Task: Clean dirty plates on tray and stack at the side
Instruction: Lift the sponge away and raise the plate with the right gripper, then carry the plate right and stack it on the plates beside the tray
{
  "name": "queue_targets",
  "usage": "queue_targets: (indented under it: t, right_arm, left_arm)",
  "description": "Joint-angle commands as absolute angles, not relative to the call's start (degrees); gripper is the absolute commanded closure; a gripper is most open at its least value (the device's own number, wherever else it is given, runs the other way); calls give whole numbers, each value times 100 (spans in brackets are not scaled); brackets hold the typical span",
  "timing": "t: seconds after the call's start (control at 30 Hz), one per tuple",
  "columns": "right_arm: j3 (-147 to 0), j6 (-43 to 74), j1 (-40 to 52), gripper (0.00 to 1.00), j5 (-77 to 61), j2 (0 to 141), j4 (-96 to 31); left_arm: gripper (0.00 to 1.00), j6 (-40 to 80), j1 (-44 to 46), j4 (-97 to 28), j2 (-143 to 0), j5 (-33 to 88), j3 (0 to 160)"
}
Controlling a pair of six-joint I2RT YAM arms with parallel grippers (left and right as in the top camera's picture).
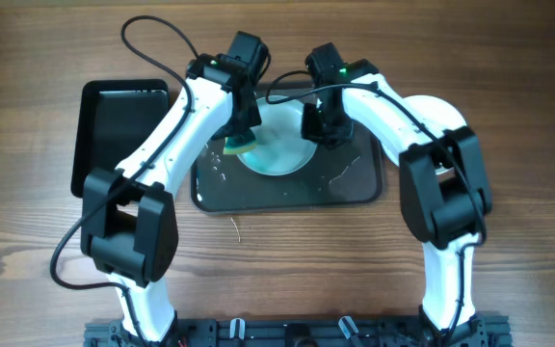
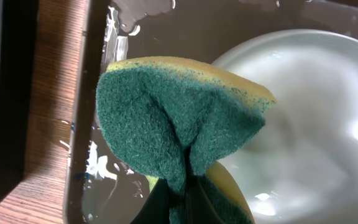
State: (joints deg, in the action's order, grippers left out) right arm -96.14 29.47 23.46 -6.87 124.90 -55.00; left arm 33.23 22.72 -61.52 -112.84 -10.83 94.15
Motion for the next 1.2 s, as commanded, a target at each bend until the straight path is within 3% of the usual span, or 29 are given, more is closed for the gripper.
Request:
queue_targets:
  t: [0.0,0.3,0.67,0.8,1.17]
  right_arm:
    - [-9598,2703,2294,96,624,11730,-5688]
    - [-9598,2550,2565,96,3037,10728,-6005]
    - [-9598,2626,3767,96,5937,10274,-6702]
    - [-9598,3208,4351,96,7185,10274,-7220]
    - [-9601,3489,4692,96,7734,10274,-7459]
  left_arm:
    - [96,3214,2029,-6154,-11323,-1050,9496]
    - [96,3173,1942,-6071,-11323,-1050,9494]
    - [96,3175,1942,-6047,-11323,-1050,9494]
    - [96,3175,1942,-6049,-11323,-1050,9494]
    - [96,3175,1942,-6093,-11323,-1050,9494]
